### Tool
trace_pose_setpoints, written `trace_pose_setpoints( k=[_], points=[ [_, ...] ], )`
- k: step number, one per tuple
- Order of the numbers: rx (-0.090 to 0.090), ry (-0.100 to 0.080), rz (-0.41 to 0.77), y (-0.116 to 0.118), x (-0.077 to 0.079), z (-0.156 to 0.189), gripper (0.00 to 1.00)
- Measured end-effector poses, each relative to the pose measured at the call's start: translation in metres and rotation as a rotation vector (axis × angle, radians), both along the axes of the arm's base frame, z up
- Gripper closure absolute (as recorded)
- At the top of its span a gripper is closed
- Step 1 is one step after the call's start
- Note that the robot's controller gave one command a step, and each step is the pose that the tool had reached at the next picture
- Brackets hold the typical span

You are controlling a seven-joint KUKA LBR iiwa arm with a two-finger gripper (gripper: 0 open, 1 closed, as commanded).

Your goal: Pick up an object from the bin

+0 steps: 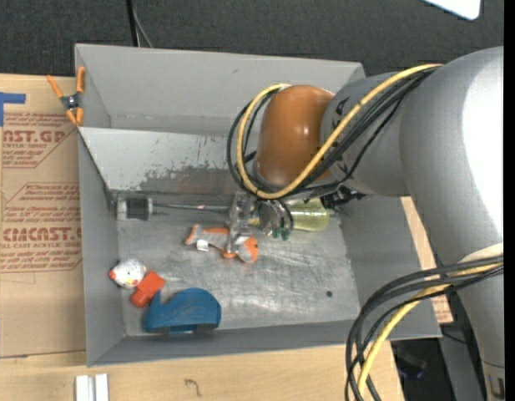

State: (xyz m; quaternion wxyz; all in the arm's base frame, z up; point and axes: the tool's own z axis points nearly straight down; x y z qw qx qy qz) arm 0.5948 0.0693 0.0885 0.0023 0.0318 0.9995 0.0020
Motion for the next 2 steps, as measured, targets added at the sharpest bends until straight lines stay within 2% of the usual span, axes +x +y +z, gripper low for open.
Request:
trace_pose_setpoints(
  k=[1,2],
  points=[
    [-0.003,0.009,0.002,-0.009,-0.008,0.059,1.0],
    [-0.003,0.002,0.003,-0.011,-0.007,0.118,1.0]
  ],
)
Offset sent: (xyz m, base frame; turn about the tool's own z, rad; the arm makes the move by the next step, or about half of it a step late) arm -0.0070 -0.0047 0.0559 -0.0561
